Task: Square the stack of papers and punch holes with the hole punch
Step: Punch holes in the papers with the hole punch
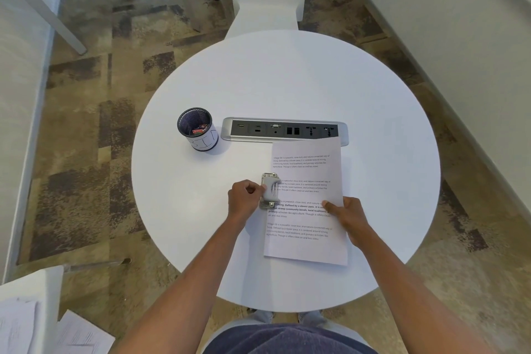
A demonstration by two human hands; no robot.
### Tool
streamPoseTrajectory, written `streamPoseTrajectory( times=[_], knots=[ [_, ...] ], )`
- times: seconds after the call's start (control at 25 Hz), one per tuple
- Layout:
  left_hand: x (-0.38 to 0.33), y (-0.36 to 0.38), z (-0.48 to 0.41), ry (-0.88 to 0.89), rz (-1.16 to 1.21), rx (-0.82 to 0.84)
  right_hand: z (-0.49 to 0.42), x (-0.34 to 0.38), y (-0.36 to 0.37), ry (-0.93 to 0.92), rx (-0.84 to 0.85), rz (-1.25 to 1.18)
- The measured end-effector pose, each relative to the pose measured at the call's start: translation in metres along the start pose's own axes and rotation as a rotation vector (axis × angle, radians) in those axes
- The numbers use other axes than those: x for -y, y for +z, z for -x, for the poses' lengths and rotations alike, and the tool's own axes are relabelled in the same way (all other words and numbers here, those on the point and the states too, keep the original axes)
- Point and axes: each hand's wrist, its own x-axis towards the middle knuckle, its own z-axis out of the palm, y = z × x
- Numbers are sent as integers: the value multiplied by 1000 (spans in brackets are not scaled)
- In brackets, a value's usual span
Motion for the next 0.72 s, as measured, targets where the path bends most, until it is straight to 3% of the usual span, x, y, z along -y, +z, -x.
streamPoseTrajectory(
  times=[0.28,0.72],
  knots=[
    [-6,-5,-11,-152,-127,33,-3,3,-1,10,14,23],
    [-3,-4,-3,-180,-285,-78,-11,3,3,34,11,77]
  ],
)
